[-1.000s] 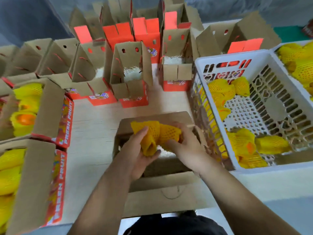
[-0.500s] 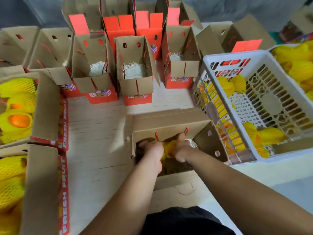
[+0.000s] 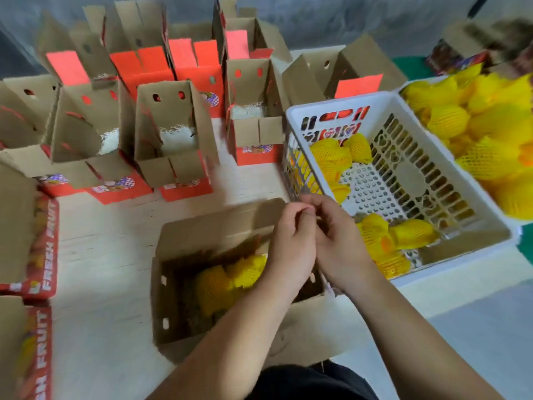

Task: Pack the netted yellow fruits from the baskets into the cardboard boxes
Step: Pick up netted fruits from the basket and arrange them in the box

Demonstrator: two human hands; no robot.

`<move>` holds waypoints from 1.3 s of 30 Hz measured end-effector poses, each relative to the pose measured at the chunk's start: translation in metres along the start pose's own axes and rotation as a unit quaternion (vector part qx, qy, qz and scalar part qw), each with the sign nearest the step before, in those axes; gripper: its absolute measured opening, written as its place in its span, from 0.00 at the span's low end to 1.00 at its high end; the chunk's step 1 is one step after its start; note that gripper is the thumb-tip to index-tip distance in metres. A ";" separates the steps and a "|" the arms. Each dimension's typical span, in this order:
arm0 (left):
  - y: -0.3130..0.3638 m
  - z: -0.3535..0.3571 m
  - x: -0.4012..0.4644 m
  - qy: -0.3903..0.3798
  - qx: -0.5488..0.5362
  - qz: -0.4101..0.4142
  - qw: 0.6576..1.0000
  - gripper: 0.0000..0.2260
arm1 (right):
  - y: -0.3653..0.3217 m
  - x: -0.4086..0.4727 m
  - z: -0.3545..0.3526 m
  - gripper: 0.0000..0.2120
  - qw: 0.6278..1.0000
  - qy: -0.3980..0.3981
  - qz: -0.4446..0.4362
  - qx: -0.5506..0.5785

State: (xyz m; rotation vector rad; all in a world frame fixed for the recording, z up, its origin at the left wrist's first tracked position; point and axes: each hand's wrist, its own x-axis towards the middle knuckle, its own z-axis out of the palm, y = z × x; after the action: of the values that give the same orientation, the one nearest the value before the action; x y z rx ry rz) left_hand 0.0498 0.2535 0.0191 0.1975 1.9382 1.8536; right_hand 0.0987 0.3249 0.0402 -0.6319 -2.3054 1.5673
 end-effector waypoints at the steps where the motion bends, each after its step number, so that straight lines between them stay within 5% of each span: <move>1: 0.004 0.019 0.006 -0.013 0.007 0.010 1.000 0.09 | 0.004 0.005 -0.017 0.14 1.000 0.019 -0.005 0.010; 5: 0.001 0.090 0.027 -0.051 0.090 0.029 0.994 0.10 | 0.039 0.025 -0.087 0.13 1.000 0.025 0.001 -0.018; 7: -0.011 0.108 0.042 -0.062 0.253 0.129 0.957 0.12 | 0.064 0.039 -0.118 0.14 0.998 -0.020 0.020 -0.062; 10: -0.021 0.114 0.070 -0.088 0.619 0.236 0.744 0.11 | 0.104 0.075 -0.160 0.21 0.963 -0.149 0.048 -0.221; 12: -0.014 0.120 0.080 -0.133 0.702 0.177 0.677 0.09 | 0.124 0.108 -0.179 0.29 0.905 -0.241 0.081 -0.341; 14: -0.008 0.127 0.084 -0.121 0.725 0.141 0.663 0.06 | 0.135 0.135 -0.182 0.40 0.810 -0.350 0.091 -0.463; 17: -0.007 0.136 0.082 -0.062 0.749 0.148 0.643 0.08 | 0.153 0.147 -0.171 0.46 0.643 -0.460 -0.006 -0.613; 19: -0.007 0.138 0.085 -0.068 0.771 0.142 0.617 0.09 | 0.174 0.147 -0.163 0.50 0.585 -0.497 -0.023 -0.640; 24: -0.006 0.139 0.095 -0.069 0.800 0.122 0.584 0.08 | 0.192 0.163 -0.170 0.43 0.653 -0.494 0.072 -0.569; 29: -0.009 0.141 0.099 -0.060 0.805 0.096 0.582 0.13 | 0.194 0.180 -0.210 0.49 0.814 -0.391 0.131 -0.408; 33: -0.014 0.138 0.100 -0.044 0.746 0.105 0.656 0.25 | 0.185 0.184 -0.209 0.36 0.918 -0.324 0.147 -0.175; 35: -0.012 0.136 0.097 -0.027 0.682 0.129 0.719 0.31 | 0.171 0.179 -0.202 0.37 0.937 -0.317 0.144 -0.011; 39: -0.012 0.129 0.088 0.050 0.445 0.203 0.871 0.21 | 0.135 0.155 -0.185 0.34 0.885 -0.299 0.180 0.307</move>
State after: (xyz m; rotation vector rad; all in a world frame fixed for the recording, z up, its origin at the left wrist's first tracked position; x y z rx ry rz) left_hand 0.0269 0.4050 -0.0115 0.8571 2.8650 1.0145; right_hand 0.0766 0.5943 -0.0189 -0.4553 -1.8827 2.8322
